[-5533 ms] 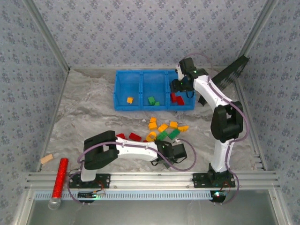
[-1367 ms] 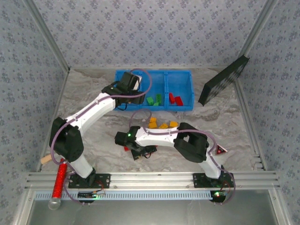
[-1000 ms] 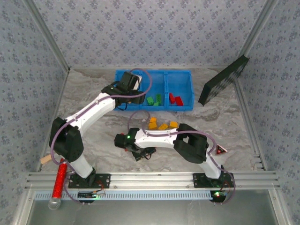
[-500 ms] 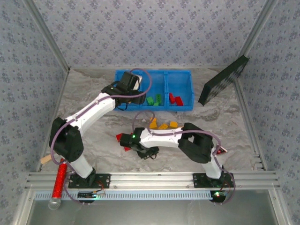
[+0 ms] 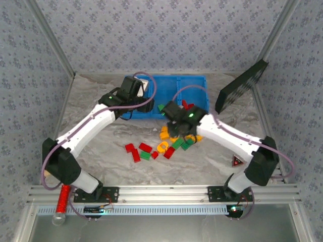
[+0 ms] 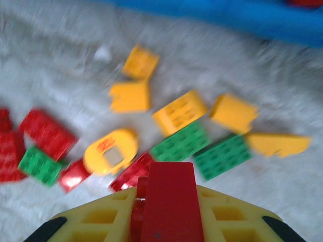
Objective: Sort the legos into containers by color
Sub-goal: Place the lego in the container.
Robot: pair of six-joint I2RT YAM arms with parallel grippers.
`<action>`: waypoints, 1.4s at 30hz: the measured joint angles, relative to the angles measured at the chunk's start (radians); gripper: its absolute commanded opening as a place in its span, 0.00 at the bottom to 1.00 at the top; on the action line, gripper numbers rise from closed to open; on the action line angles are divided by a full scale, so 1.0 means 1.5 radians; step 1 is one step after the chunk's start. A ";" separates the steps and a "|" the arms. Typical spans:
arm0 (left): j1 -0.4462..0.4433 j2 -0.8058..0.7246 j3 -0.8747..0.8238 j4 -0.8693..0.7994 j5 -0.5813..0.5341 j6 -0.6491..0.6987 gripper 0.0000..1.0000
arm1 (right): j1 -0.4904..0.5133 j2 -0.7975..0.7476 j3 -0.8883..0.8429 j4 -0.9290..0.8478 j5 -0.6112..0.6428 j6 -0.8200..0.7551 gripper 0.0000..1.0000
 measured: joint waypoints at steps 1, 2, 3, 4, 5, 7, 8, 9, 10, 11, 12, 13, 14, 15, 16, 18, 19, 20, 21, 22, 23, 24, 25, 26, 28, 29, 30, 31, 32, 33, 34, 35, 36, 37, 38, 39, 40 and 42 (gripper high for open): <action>-0.003 -0.013 -0.013 -0.003 0.000 0.000 0.68 | -0.039 -0.006 -0.002 0.010 0.001 -0.018 0.29; -0.010 -0.027 -0.028 -0.007 0.000 0.000 0.68 | -0.076 -0.007 -0.002 0.023 0.003 -0.036 0.29; -0.017 -0.038 -0.042 -0.010 0.000 0.000 0.68 | -0.108 -0.003 -0.003 0.037 0.006 -0.052 0.29; -0.028 -0.051 -0.060 -0.014 0.000 0.001 0.69 | -0.139 0.004 -0.003 0.054 0.009 -0.071 0.29; -0.040 -0.061 -0.076 -0.019 0.000 0.001 0.69 | -0.164 0.017 0.001 0.066 0.013 -0.089 0.29; -0.066 -0.080 -0.106 -0.028 -0.001 0.000 0.69 | -0.197 0.057 0.022 0.087 0.018 -0.123 0.29; -0.082 -0.089 -0.120 -0.037 -0.001 0.000 0.69 | -0.211 0.087 0.042 0.098 0.018 -0.142 0.29; -0.096 -0.096 -0.131 -0.041 -0.003 0.000 0.70 | -0.219 0.110 0.057 0.108 0.018 -0.154 0.29; -0.114 -0.106 -0.144 -0.047 -0.005 0.000 0.70 | -0.229 0.143 0.079 0.121 0.018 -0.170 0.29; -0.132 -0.114 -0.154 -0.052 -0.008 0.000 0.70 | -0.237 0.175 0.101 0.131 0.017 -0.184 0.29; -0.149 -0.120 -0.162 -0.057 -0.012 0.000 0.70 | -0.243 0.199 0.118 0.138 0.017 -0.194 0.29; -0.169 -0.125 -0.170 -0.062 -0.016 0.000 0.70 | -0.249 0.229 0.139 0.147 0.017 -0.206 0.30; -0.185 -0.127 -0.177 -0.064 -0.018 -0.001 0.71 | -0.254 0.255 0.158 0.151 0.017 -0.217 0.30; -0.201 -0.129 -0.186 -0.065 -0.019 -0.002 0.71 | -0.257 0.275 0.172 0.154 0.017 -0.224 0.30; -0.217 -0.129 -0.196 -0.065 -0.021 -0.006 0.71 | -0.260 0.297 0.188 0.157 0.017 -0.231 0.30; -0.242 -0.127 -0.215 -0.069 -0.021 -0.016 0.71 | -0.265 0.333 0.215 0.161 0.017 -0.243 0.32; -0.255 -0.124 -0.224 -0.071 -0.021 -0.021 0.71 | -0.266 0.350 0.228 0.162 0.017 -0.248 0.32; -0.266 -0.120 -0.231 -0.070 -0.024 -0.028 0.71 | -0.268 0.364 0.239 0.162 0.019 -0.252 0.33; -0.275 -0.115 -0.237 -0.071 -0.028 -0.033 0.71 | -0.269 0.373 0.246 0.161 0.018 -0.255 0.34; -0.283 -0.109 -0.244 -0.072 -0.032 -0.041 0.71 | -0.271 0.384 0.255 0.161 0.018 -0.258 0.36; -0.289 -0.102 -0.250 -0.076 -0.035 -0.050 0.71 | -0.273 0.393 0.264 0.161 0.018 -0.260 0.37; -0.292 -0.098 -0.255 -0.078 -0.036 -0.060 0.71 | -0.275 0.401 0.271 0.161 0.018 -0.263 0.38; -0.293 -0.094 -0.261 -0.083 -0.037 -0.068 0.71 | -0.276 0.406 0.276 0.161 0.018 -0.265 0.38; -0.294 -0.093 -0.269 -0.086 -0.038 -0.079 0.71 | -0.276 0.412 0.282 0.159 0.018 -0.268 0.39; -0.294 -0.093 -0.285 -0.089 -0.040 -0.099 0.71 | -0.277 0.421 0.293 0.156 0.018 -0.272 0.41; -0.294 -0.093 -0.293 -0.088 -0.041 -0.107 0.71 | -0.277 0.425 0.299 0.156 0.018 -0.273 0.41; -0.294 -0.093 -0.301 -0.089 -0.042 -0.116 0.71 | -0.278 0.429 0.303 0.155 0.018 -0.275 0.42; -0.294 -0.093 -0.309 -0.089 -0.044 -0.123 0.71 | -0.277 0.432 0.306 0.155 0.018 -0.275 0.42; -0.294 -0.093 -0.314 -0.090 -0.047 -0.129 0.71 | -0.278 0.434 0.309 0.154 0.018 -0.277 0.43; -0.294 -0.093 -0.318 -0.090 -0.048 -0.132 0.72 | -0.278 0.436 0.311 0.153 0.017 -0.278 0.43; -0.295 -0.093 -0.321 -0.090 -0.049 -0.136 0.72 | -0.278 0.437 0.314 0.151 0.016 -0.280 0.44; -0.295 -0.093 -0.325 -0.089 -0.051 -0.137 0.72 | -0.279 0.437 0.317 0.149 0.016 -0.282 0.45; -0.295 -0.093 -0.329 -0.087 -0.051 -0.139 0.72 | -0.280 0.437 0.319 0.148 0.015 -0.284 0.45; -0.295 -0.093 -0.332 -0.086 -0.054 -0.140 0.72 | -0.281 0.437 0.324 0.146 0.015 -0.286 0.46; -0.295 -0.089 -0.335 -0.085 -0.056 -0.141 0.72 | -0.281 0.437 0.327 0.146 0.015 -0.288 0.46; -0.295 -0.085 -0.336 -0.084 -0.058 -0.141 0.72 | -0.282 0.437 0.331 0.145 0.014 -0.288 0.46; -0.295 -0.077 -0.337 -0.080 -0.061 -0.141 0.72 | -0.282 0.437 0.336 0.145 0.014 -0.289 0.47; -0.295 -0.058 -0.337 -0.072 -0.065 -0.140 0.72 | -0.283 0.437 0.341 0.144 0.013 -0.290 0.47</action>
